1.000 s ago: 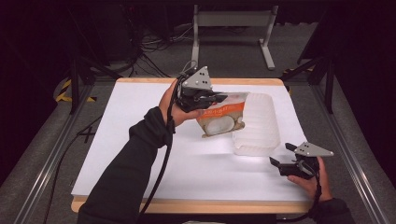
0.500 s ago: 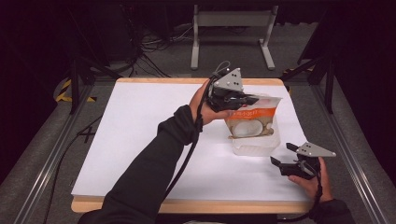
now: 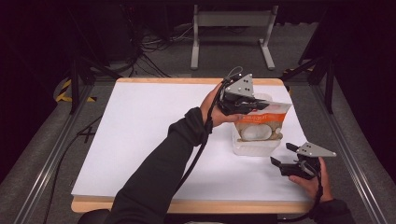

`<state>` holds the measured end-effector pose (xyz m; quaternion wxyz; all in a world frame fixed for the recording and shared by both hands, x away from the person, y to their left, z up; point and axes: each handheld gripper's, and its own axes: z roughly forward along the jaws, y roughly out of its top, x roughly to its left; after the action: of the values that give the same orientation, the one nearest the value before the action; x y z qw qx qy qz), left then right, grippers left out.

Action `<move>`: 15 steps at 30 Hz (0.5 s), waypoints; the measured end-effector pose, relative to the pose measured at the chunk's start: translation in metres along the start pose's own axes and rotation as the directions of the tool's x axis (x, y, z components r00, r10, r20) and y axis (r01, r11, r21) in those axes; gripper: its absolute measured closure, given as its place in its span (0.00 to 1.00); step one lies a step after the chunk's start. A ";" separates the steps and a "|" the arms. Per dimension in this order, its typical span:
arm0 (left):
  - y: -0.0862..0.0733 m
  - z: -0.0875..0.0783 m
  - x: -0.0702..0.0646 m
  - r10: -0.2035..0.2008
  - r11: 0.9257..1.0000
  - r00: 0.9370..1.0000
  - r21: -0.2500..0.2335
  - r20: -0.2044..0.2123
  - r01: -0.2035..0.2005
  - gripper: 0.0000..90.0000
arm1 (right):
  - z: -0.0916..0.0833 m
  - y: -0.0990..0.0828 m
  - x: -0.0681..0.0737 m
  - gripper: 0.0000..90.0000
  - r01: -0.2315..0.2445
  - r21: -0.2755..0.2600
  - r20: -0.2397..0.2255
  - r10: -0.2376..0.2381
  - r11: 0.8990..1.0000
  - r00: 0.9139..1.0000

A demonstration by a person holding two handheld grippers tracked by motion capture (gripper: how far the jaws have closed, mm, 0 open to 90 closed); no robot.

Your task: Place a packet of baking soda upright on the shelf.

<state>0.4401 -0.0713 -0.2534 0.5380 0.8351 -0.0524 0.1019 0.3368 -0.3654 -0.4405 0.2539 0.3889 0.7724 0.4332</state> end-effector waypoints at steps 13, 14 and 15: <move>-0.012 0.010 -0.009 -0.006 1.000 0.999 -0.015 0.043 0.007 0.99 | 0.001 0.000 0.001 0.15 0.002 0.013 0.000 -0.002 1.000 1.000; -0.013 0.011 -0.009 -0.007 1.000 0.999 -0.016 0.046 0.007 0.99 | 0.001 0.000 0.000 0.15 -0.001 0.012 0.000 0.001 1.000 1.000; -0.013 0.014 -0.010 -0.011 1.000 0.999 -0.013 0.050 0.011 0.99 | 0.001 0.000 0.000 0.15 -0.001 0.011 -0.001 0.001 1.000 1.000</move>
<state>0.4349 -0.0785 -0.2730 0.5424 0.8342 -0.0618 0.0778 0.3372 -0.3646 -0.4406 0.2513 0.3905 0.7748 0.4290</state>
